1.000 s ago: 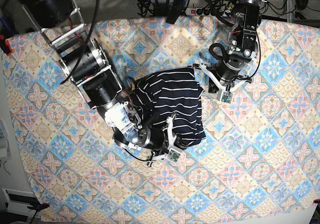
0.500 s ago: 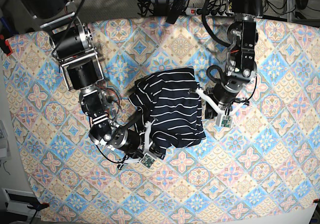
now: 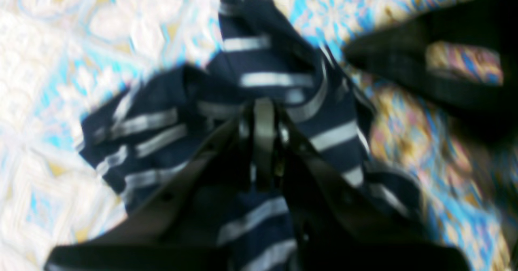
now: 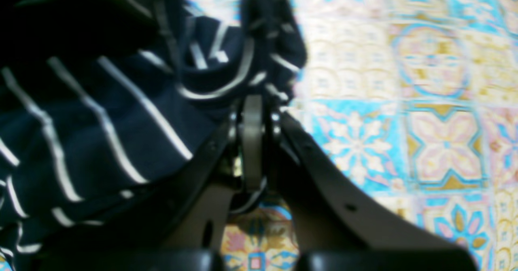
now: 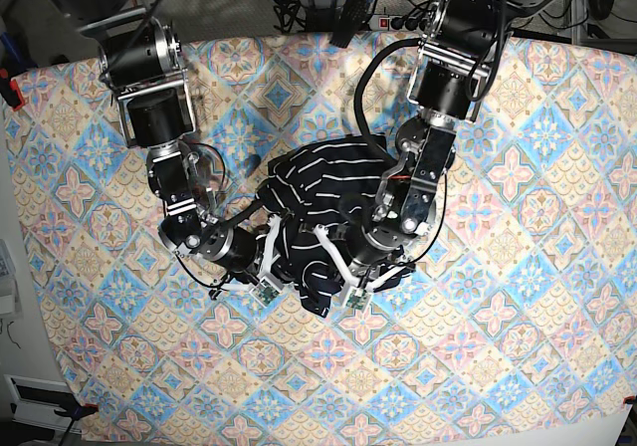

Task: Fold the T-shirt properly
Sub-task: 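Lift and fold the bundle edges inward with both grippers, then release the left gripper and raise it away from the shirt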

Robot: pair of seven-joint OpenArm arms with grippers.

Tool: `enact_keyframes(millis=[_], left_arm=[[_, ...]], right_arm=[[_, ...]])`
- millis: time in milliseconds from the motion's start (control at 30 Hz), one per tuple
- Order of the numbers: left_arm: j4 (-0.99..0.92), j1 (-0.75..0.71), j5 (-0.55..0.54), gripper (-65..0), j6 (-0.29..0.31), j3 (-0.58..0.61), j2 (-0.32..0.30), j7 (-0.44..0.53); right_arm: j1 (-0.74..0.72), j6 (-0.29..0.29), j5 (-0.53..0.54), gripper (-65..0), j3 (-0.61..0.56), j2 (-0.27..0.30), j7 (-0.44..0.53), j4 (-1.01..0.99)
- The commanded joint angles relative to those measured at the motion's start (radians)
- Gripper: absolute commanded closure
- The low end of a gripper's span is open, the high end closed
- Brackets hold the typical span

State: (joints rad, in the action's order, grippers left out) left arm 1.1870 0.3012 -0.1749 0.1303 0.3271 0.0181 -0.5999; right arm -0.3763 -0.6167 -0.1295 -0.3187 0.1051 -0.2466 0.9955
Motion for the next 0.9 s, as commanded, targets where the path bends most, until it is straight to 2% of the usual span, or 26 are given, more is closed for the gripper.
enact_keyframes(millis=[0, 167, 233, 300, 400, 533, 633, 767, 867], left_arm=[[-0.035, 0.042, -0.007, 0.0, 0.007, 0.025, 0.012, 0.034], [-0.333, 0.149, -0.007, 0.0, 0.007, 0.057, 0.01, 0.123], [-0.394, 0.163, -0.007, 0.0, 0.002, 0.057, 0.003, 0.159], [-0.413, 0.166, -0.007, 0.0, -0.044, 0.057, -0.03, 0.171], [-0.413, 0.163, -0.007, 0.0, -0.143, 0.057, -0.071, 0.174], [-0.411, 0.152, -0.01, 0.0, -0.229, 0.056, -0.126, 0.174], [-0.362, 0.137, -0.01, 0.0, -0.277, 0.056, -0.151, 0.176], [-0.193, 0.083, -0.01, 0.0, -0.312, 0.054, -0.182, 0.176], [-0.072, 0.04, -0.008, 0.0, -0.352, 0.0, -0.192, 0.166]], right_arm=[[-0.022, 0.007, 0.012, -2.3, 0.005, 0.006, 0.023, 0.023], [0.007, 0.007, 0.012, -2.3, 0.005, 0.008, 0.023, 0.032], [0.021, 0.007, 0.012, -2.3, 0.006, 0.008, 0.023, 0.053], [0.032, 0.007, 0.012, -2.3, 0.006, 0.009, 0.023, 0.07], [0.038, 0.007, 0.012, -2.3, 0.006, 0.009, 0.023, 0.085], [0.036, 0.007, 0.012, -2.3, 0.005, 0.008, 0.023, 0.084], [0.036, 0.007, 0.012, -2.3, 0.002, 0.008, 0.023, 0.082], [0.04, 0.007, 0.012, -2.3, 0.0, 0.008, 0.023, 0.09], [0.041, 0.007, 0.012, -2.3, -0.003, 0.005, 0.023, 0.107]])
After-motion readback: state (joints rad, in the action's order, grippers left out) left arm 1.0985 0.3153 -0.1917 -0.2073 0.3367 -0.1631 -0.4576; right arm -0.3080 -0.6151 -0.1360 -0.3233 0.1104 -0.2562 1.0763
